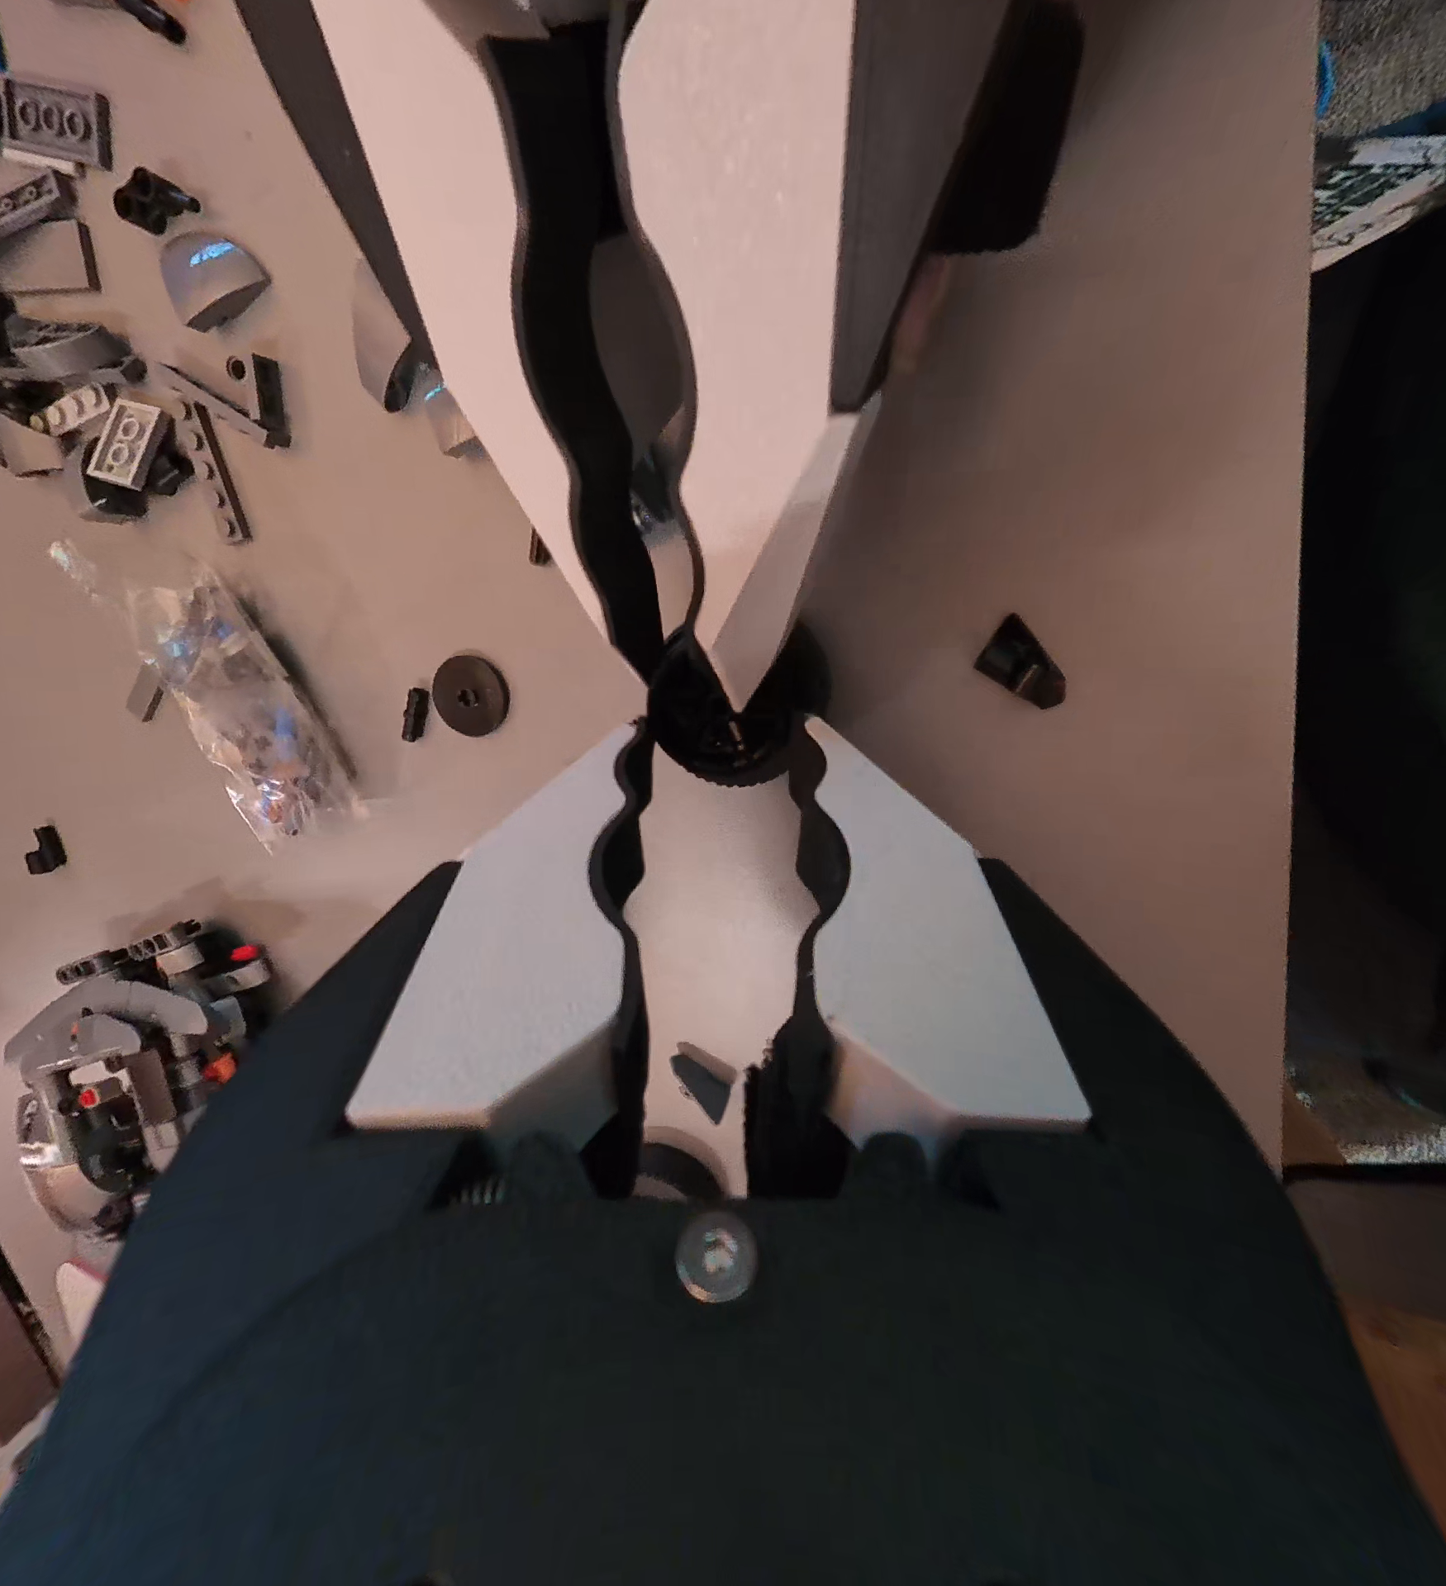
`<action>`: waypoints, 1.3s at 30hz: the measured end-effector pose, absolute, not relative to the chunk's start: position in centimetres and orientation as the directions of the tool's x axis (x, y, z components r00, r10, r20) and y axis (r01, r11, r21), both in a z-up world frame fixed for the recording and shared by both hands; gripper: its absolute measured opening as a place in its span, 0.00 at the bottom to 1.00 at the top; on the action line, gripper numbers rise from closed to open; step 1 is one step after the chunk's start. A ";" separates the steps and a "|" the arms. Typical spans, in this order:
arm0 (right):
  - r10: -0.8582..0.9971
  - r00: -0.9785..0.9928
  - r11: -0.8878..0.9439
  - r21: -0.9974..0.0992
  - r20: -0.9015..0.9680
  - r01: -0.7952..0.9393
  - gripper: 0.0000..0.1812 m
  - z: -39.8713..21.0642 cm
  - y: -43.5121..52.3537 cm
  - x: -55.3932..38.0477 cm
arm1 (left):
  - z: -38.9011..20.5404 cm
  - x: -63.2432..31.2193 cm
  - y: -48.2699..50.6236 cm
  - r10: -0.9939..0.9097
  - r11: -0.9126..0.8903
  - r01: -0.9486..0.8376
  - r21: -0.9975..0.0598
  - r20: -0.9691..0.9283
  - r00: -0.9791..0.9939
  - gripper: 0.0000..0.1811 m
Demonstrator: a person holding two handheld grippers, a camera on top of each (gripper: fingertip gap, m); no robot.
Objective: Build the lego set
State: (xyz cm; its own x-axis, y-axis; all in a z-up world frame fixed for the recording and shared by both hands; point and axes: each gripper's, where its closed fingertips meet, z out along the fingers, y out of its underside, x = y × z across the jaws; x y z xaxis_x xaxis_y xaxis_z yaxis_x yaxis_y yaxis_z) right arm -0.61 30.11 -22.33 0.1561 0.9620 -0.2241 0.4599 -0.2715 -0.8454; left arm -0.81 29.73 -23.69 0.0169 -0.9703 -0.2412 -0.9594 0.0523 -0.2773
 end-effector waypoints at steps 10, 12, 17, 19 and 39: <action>0.954 0.118 -0.296 -0.818 -0.274 0.492 0.08 -22.7 29.9 -0.8 | -23.8 -1.0 29.5 -0.966 0.050 -0.950 -0.310 -0.255 0.033 0.15; 0.957 0.116 -0.287 -0.814 -0.265 0.505 0.08 -22.8 29.9 -0.8 | -23.8 -1.0 29.5 -0.968 0.050 -0.956 -0.289 -0.250 0.025 0.15; 0.958 0.109 -0.283 -0.812 -0.265 0.510 0.08 -23.1 29.8 -0.8 | -24.0 -1.1 29.5 -0.972 0.052 -0.969 -0.243 -0.233 0.006 0.15; 0.961 0.106 -0.273 -0.810 -0.256 0.520 0.08 -23.1 29.7 -0.8 | -24.0 -1.1 29.4 -0.970 0.058 -0.975 -0.215 -0.242 -0.005 0.15; 0.962 0.091 -0.258 -0.752 -0.257 0.606 0.08 -24.2 29.9 -0.5 | -24.8 -1.0 29.6 -0.991 0.076 -0.994 -0.080 -0.114 -0.067 0.15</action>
State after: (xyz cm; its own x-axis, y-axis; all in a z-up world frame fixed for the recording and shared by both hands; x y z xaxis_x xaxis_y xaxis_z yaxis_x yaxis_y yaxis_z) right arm -0.54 29.86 -24.15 0.0909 0.9621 -0.2570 0.6063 -0.2582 -0.7522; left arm -0.97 29.63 -24.78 -0.0669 -0.9912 -0.1143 -0.9939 0.0764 -0.0801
